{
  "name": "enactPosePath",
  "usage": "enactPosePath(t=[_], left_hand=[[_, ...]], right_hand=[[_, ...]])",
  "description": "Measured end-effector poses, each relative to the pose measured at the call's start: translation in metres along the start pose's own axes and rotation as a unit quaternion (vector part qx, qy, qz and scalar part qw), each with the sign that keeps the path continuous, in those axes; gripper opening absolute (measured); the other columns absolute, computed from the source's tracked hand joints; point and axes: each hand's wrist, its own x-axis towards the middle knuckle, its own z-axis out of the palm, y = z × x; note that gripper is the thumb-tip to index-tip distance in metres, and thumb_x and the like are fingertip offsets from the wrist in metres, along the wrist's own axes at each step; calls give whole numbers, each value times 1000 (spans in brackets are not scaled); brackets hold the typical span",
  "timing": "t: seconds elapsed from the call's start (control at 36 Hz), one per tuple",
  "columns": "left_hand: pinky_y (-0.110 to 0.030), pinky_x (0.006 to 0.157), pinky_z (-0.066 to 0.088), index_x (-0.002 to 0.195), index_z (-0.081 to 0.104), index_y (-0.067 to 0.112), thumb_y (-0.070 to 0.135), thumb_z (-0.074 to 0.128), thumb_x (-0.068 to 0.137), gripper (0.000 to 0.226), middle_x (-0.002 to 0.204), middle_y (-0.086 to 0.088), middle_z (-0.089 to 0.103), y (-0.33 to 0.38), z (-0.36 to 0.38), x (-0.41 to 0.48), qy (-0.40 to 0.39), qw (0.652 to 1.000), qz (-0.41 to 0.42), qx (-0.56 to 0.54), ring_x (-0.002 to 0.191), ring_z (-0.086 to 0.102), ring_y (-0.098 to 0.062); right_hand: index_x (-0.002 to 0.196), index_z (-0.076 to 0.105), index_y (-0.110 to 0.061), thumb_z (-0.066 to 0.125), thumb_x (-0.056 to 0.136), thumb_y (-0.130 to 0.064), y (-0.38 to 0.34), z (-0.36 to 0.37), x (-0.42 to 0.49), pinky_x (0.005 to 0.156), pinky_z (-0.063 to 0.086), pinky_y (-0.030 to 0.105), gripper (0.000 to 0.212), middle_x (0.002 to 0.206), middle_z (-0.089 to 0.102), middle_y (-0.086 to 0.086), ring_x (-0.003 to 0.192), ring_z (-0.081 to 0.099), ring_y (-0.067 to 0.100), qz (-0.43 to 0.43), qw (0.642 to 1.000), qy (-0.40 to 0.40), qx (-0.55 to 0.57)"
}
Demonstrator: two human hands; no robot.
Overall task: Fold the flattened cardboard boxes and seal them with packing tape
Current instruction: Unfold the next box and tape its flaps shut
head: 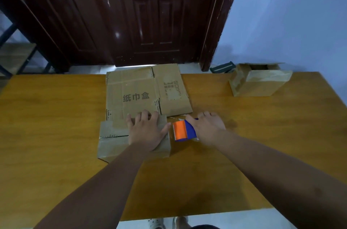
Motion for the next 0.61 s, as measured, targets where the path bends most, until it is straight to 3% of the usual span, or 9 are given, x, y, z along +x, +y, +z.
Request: enactPosePath(t=[0.08,0.22,0.33,0.44,0.61], left_hand=[[-53,110,20,128,51,30,75,18,81,73,127,0,50,1,-6,-4,25,998,56,-28,124,41,-23],[-43,108,33,137,49,23,73,35,81,76,137,-6,49,4,-14,-13,34,965,259,4,126,44,-26],[-40,94,49,119,66,9,69,69,66,80,118,-9,65,11,-13,-29,77,958,274,31,110,62,-26],[-43,91,53,109,70,2,65,81,53,85,111,-13,69,17,-4,-41,92,957,264,82,108,65,-28],[-44,85,56,100,74,3,51,89,50,71,101,-12,72,27,-8,-41,78,966,232,85,101,68,-27]], right_hand=[[137,16,-29,63,88,-33,-10,-9,3,82,36,39,68,122,51,15,109,48,33,10,999,-27,-37],[131,19,-26,61,88,-24,-19,-29,8,76,30,38,60,121,53,16,107,49,33,16,993,-69,-92],[131,22,-25,66,82,-21,-22,-42,7,75,31,37,66,111,56,12,101,53,31,12,992,-85,-92],[127,27,-24,65,79,-19,-23,-49,2,68,31,34,61,77,46,5,77,47,24,13,994,-81,-78],[125,31,-23,64,77,-22,-25,-59,-2,69,32,36,58,72,41,4,73,44,23,8,993,-88,-78]])
